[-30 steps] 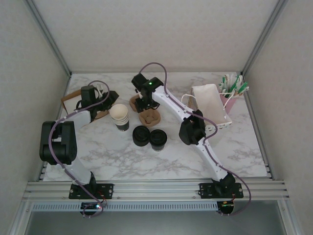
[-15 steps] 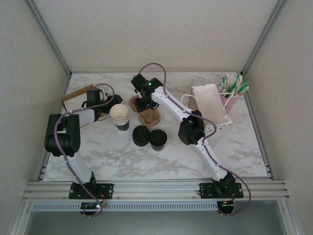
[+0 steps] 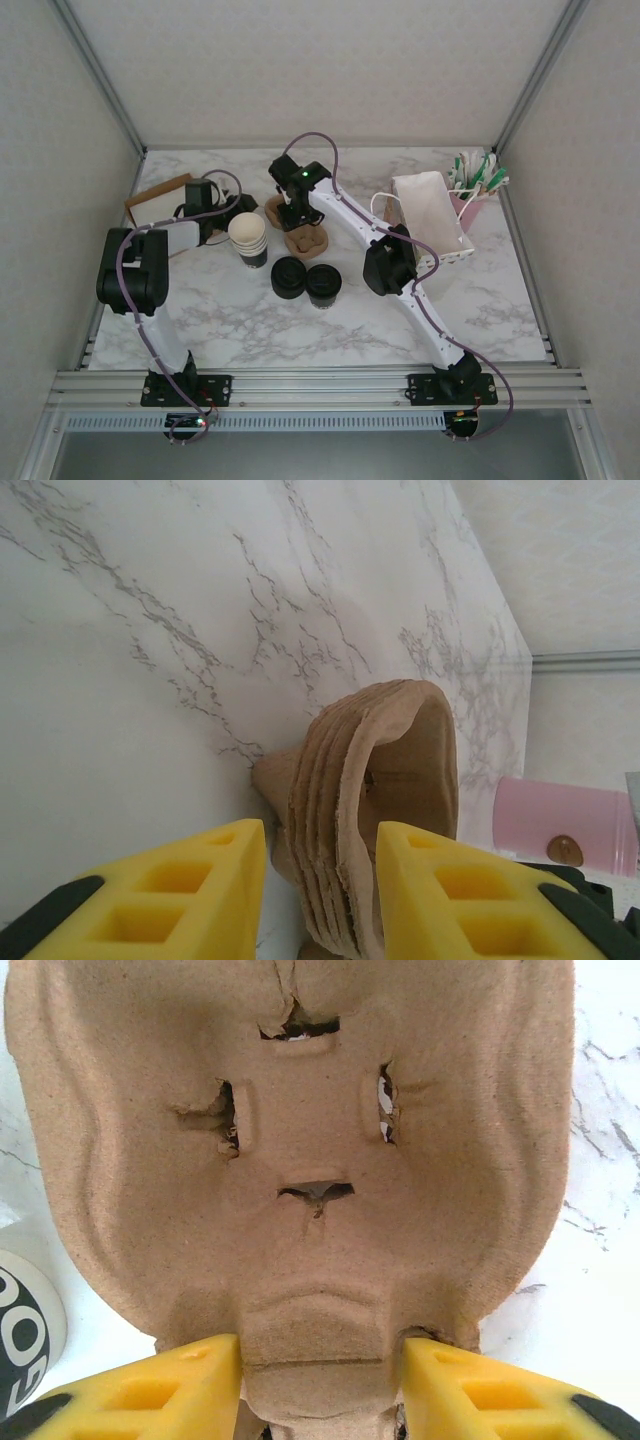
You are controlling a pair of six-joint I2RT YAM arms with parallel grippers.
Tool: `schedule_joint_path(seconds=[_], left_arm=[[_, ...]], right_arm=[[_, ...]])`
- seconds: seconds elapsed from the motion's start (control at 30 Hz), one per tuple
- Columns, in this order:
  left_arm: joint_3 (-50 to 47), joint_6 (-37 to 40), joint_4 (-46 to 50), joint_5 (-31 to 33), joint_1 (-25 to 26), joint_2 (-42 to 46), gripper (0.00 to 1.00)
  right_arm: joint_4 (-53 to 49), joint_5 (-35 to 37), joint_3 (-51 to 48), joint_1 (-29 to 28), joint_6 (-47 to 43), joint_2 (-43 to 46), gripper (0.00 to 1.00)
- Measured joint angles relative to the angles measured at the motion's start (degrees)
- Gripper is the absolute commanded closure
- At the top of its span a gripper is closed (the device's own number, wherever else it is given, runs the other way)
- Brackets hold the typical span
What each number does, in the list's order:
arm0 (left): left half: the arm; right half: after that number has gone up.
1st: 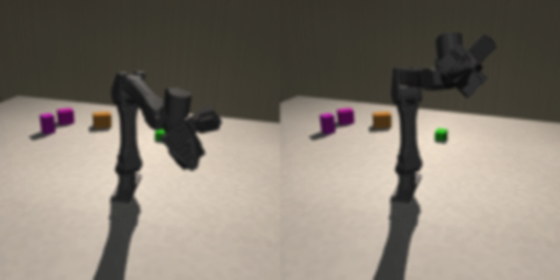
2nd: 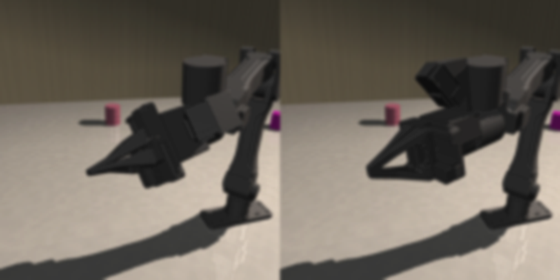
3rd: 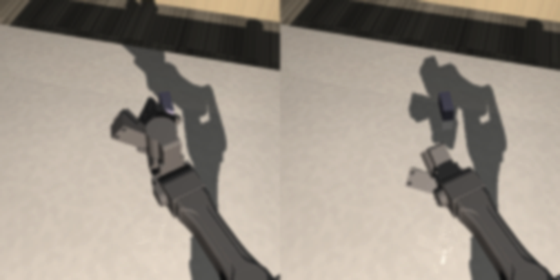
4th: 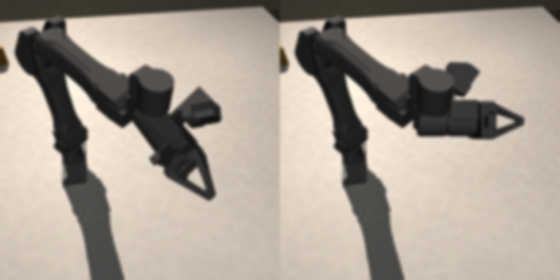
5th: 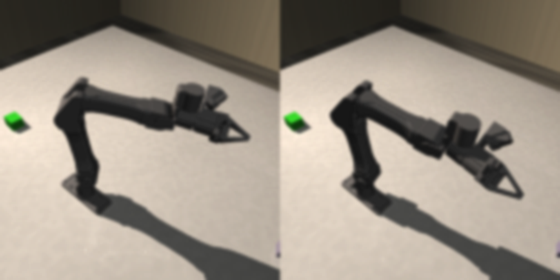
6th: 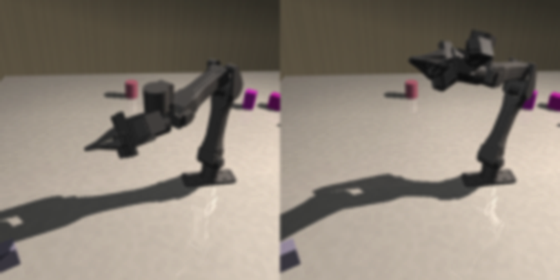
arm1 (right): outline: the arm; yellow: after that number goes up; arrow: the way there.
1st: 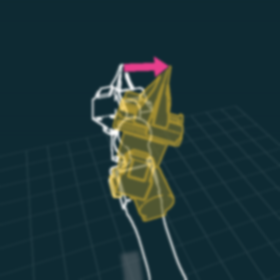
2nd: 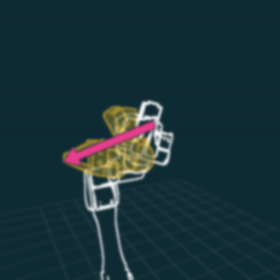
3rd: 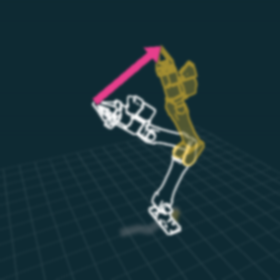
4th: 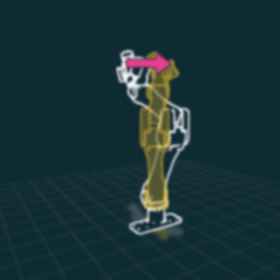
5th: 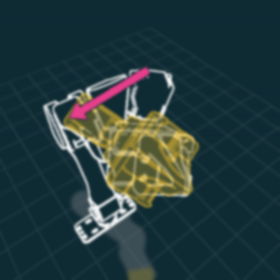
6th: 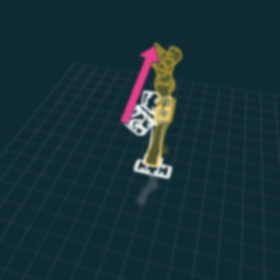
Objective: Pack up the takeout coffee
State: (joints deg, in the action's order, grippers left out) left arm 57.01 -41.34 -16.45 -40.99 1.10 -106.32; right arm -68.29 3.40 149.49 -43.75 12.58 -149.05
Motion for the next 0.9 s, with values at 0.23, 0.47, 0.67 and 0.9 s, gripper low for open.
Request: schedule_joint_path(seconds=[0.23, 0.47, 0.67, 0.9], left_arm=[[0.2, 0.4, 0.0, 0.0, 0.0, -0.7, 0.66], [0.7, 0.7, 0.0, 0.0, 0.0, -0.8, 0.67], [0.8, 0.7, 0.0, 0.0, 0.0, -1.7, 0.68], [1.5, 0.9, 0.2, -0.2, 0.5, -2.2, 0.68]], right_arm=[[0.2, 0.0, 0.2, 0.0, 0.0, -0.1, 0.50], [0.4, 0.0, 1.1, 0.1, 0.0, -0.7, 0.52], [0.5, 0.0, 1.5, 0.3, 0.1, -1.0, 0.49], [1.4, 0.0, 1.6, 0.3, 0.0, -1.1, 0.52]])
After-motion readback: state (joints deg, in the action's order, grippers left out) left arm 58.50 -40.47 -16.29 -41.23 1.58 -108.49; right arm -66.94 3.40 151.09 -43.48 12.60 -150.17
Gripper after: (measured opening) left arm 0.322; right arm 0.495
